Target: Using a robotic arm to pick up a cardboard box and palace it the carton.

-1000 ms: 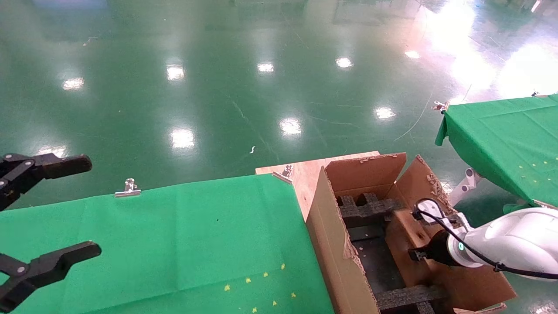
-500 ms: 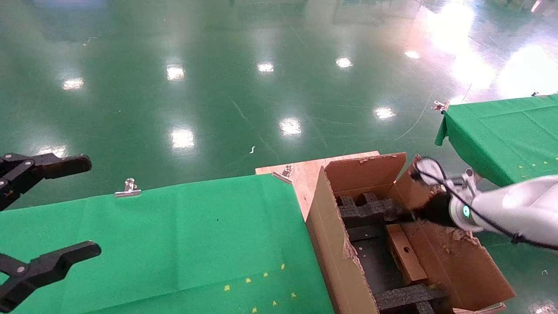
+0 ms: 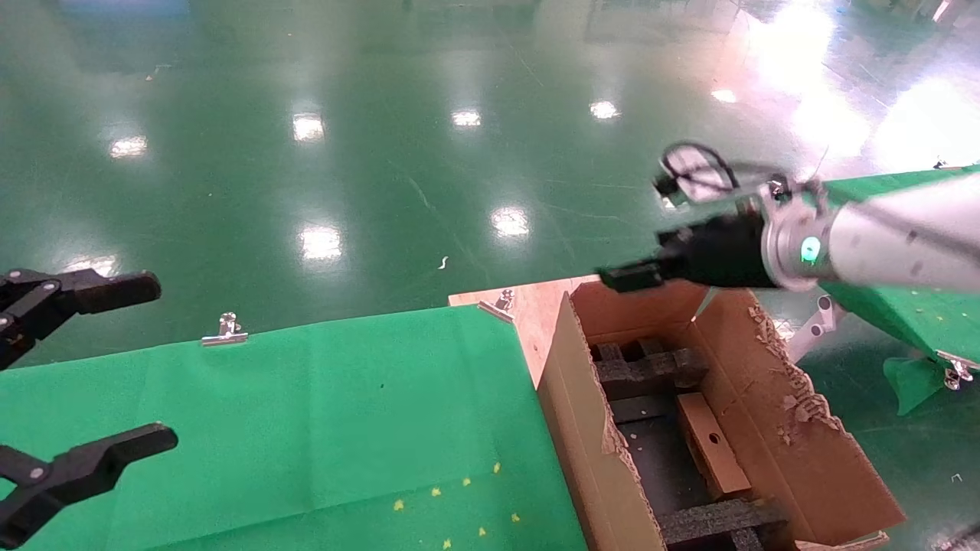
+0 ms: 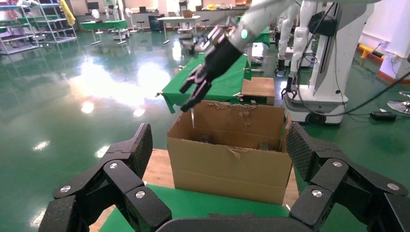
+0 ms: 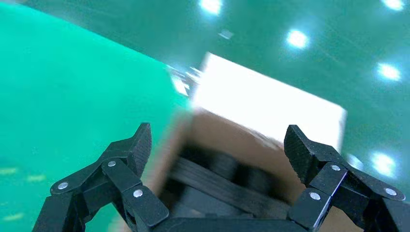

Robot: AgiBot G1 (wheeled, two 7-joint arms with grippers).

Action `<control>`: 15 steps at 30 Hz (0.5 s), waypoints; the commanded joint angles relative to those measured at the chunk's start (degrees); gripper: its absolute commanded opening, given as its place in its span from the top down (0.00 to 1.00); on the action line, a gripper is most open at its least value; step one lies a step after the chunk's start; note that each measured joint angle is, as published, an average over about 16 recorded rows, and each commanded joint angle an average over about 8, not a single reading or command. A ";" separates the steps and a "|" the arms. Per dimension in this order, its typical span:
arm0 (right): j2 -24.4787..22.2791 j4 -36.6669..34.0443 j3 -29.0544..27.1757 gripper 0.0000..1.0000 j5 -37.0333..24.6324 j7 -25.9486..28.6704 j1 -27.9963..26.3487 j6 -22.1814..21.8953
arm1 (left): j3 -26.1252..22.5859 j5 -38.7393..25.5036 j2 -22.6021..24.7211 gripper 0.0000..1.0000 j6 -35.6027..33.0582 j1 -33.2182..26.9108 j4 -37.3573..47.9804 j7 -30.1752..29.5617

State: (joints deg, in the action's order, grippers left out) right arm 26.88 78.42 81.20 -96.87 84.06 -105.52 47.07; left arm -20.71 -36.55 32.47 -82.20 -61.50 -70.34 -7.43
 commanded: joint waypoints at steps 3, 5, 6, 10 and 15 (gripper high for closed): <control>-0.41 0.15 -2.18 0.00 8.71 -7.46 -3.41 3.77 | 0.00 0.00 0.00 0.00 0.00 0.00 0.01 0.00; -0.66 0.18 -2.62 0.00 10.31 -8.41 -4.01 4.66 | 0.00 0.00 0.00 0.00 0.00 0.01 0.01 0.00; -0.74 0.20 -2.76 0.00 10.80 -8.65 -4.20 4.93 | 0.00 0.00 -0.01 0.00 0.01 0.01 0.01 0.00; -0.83 0.11 -2.81 0.00 10.93 -8.52 -4.21 5.17 | 0.00 0.00 -0.01 0.00 0.01 0.01 0.02 0.00; -0.61 0.04 -2.43 0.00 9.50 -7.87 -3.59 4.40 | 0.00 0.00 -0.01 0.00 0.00 0.01 0.01 0.00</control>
State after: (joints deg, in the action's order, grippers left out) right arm 26.28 78.45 78.39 -86.88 75.76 -109.01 51.77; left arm -20.71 -36.54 32.46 -82.20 -61.49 -70.33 -7.42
